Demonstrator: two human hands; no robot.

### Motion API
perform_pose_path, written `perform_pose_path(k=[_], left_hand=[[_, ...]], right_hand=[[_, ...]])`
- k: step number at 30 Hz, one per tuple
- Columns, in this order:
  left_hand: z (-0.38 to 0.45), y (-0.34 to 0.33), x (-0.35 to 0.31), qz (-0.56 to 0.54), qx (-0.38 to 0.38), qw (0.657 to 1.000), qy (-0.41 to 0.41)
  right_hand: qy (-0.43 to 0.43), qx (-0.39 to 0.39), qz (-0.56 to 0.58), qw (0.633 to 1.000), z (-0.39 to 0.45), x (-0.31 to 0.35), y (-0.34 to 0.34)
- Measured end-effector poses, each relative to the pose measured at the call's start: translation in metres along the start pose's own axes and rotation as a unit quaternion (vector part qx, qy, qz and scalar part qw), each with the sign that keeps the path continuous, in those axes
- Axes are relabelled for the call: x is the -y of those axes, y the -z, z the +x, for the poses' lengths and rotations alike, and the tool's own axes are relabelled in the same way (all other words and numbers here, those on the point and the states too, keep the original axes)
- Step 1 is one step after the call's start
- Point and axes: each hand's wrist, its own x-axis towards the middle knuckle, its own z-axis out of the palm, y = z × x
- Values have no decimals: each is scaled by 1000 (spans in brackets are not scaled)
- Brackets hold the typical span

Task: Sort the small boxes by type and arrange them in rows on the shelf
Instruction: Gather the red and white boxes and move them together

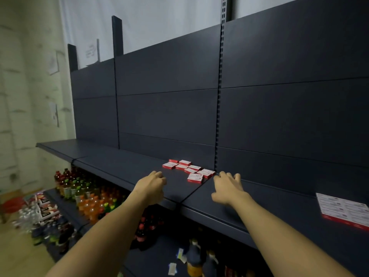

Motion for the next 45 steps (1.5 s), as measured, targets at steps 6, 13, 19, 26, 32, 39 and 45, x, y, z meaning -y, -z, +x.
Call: perform_pose_path(k=[6,13,19,26,32,39,45], left_hand=[[7,-13,67,1,7,1000,-1],[26,-36,114,-13,11,1000,8],[62,-60,137,-26,9,1000,1],[117,-95,161,-5,35,999,4],[182,-104,176,-6,41,999,23],[240,-123,166,-12,49,999,2],[272,-144,152,-29,56,997,-34]], right_hand=[[-14,5,14,1000,32,49,-9],[-23,16,18,999,68,91,-23],[-20,8,0,1000,113,106,-33],[-23,-4,-13,1000,188,88,-38],[-18,1,-6,1000,252,68,-48],[-18,10,15,1000,295,51,-74],[-25,17,47,998,316,39,-89]])
